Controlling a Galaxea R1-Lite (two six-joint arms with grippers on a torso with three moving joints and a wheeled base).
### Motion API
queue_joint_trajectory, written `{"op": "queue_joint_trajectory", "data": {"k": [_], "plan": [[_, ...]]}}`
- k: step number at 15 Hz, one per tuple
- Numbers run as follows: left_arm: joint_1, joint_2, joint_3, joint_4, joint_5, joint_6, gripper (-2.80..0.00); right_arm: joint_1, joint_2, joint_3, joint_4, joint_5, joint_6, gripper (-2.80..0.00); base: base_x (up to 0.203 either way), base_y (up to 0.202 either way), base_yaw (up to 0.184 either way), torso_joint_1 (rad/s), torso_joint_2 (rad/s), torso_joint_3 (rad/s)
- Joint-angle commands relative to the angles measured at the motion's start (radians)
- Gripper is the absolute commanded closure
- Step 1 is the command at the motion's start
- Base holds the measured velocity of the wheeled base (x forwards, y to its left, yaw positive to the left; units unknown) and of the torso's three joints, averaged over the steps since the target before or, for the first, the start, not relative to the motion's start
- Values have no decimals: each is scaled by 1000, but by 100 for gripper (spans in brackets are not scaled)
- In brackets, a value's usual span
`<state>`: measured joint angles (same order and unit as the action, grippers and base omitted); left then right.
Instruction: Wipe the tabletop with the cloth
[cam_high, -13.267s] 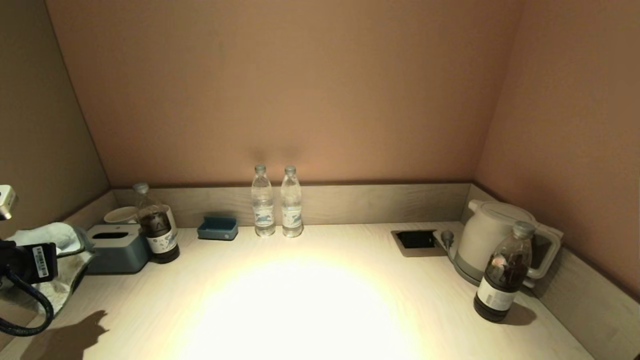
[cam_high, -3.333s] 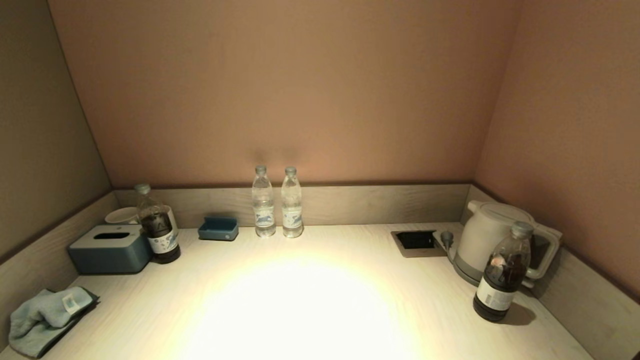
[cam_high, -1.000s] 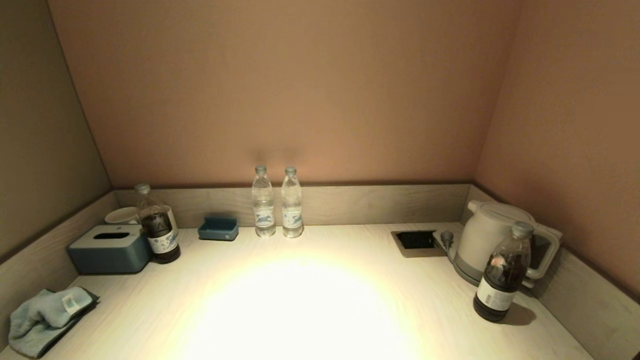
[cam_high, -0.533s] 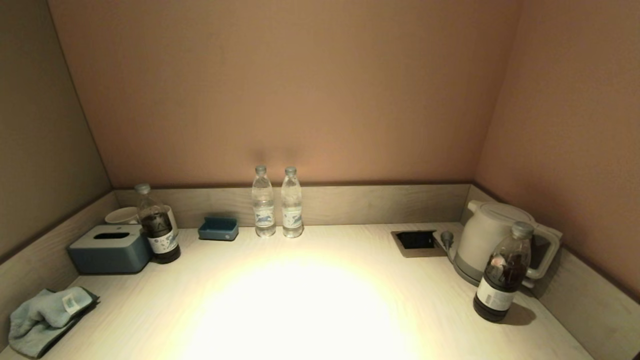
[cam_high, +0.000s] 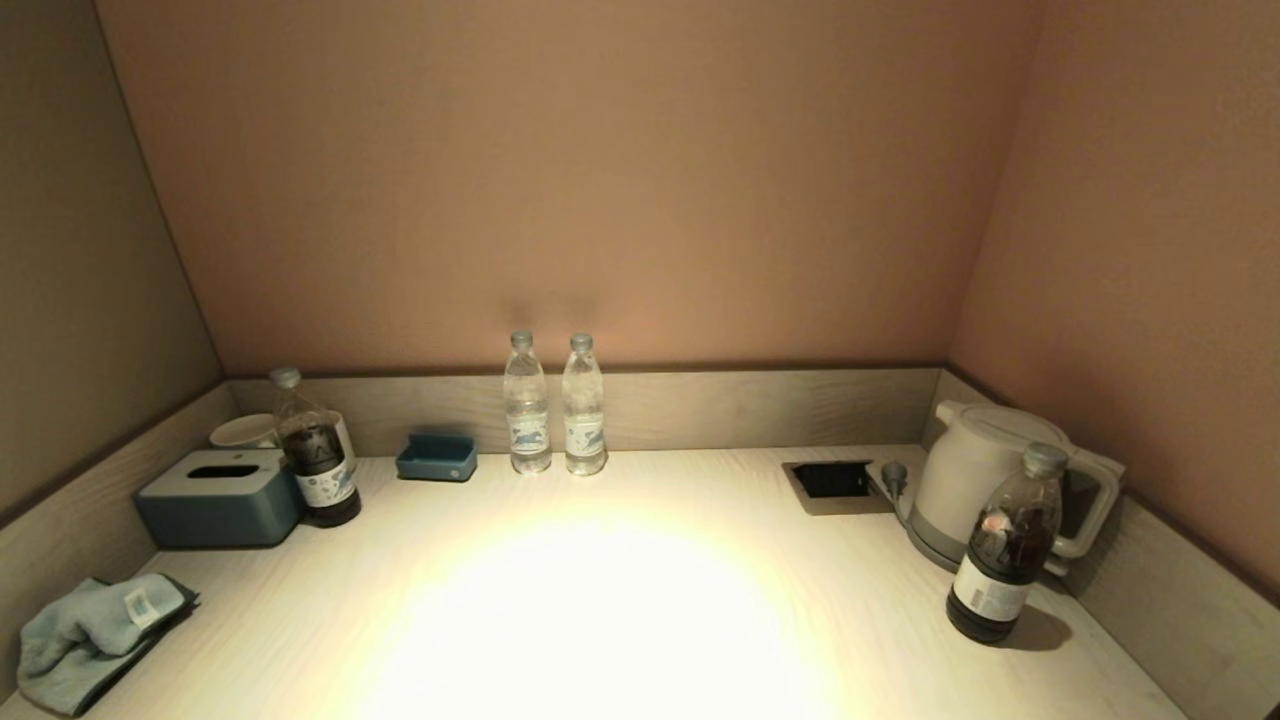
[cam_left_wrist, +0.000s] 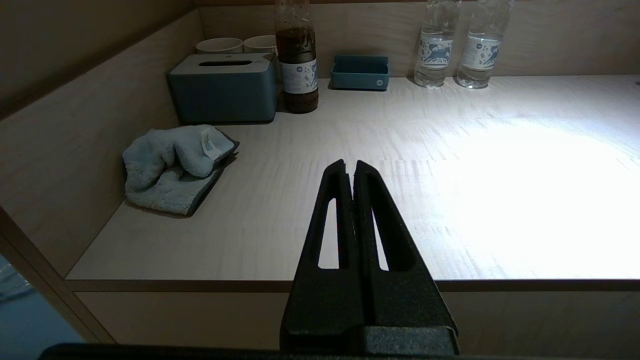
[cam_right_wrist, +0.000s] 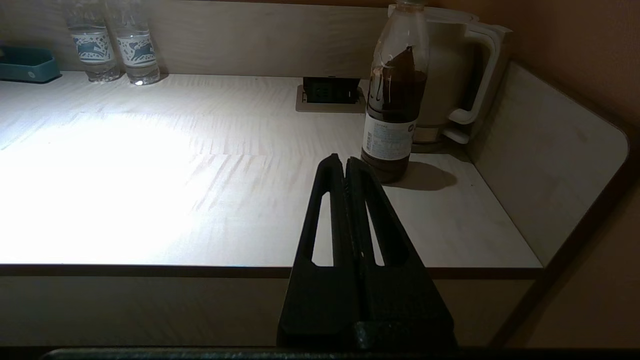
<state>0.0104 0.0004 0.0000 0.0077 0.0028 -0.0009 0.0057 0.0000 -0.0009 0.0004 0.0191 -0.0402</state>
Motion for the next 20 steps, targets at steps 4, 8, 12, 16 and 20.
{"op": "queue_joint_trajectory", "data": {"k": [4,8,12,16,20], "plan": [[0,0,0,0,0,1,0,0,0,1,0,1,0,0,0,0,0,0,0,0],[0,0,0,0,0,-1,0,0,0,0,0,0,-11,0,0,0,0,0,0,0],[0,0,0,0,0,-1,0,0,0,0,1,-1,0,0,0,0,0,0,0,0],[0,0,0,0,0,1,0,0,0,1,1,-1,0,0,0,0,0,0,0,0],[-1,0,0,0,0,-1,0,0,0,0,1,-1,2,0,0,0,0,0,0,0]]}}
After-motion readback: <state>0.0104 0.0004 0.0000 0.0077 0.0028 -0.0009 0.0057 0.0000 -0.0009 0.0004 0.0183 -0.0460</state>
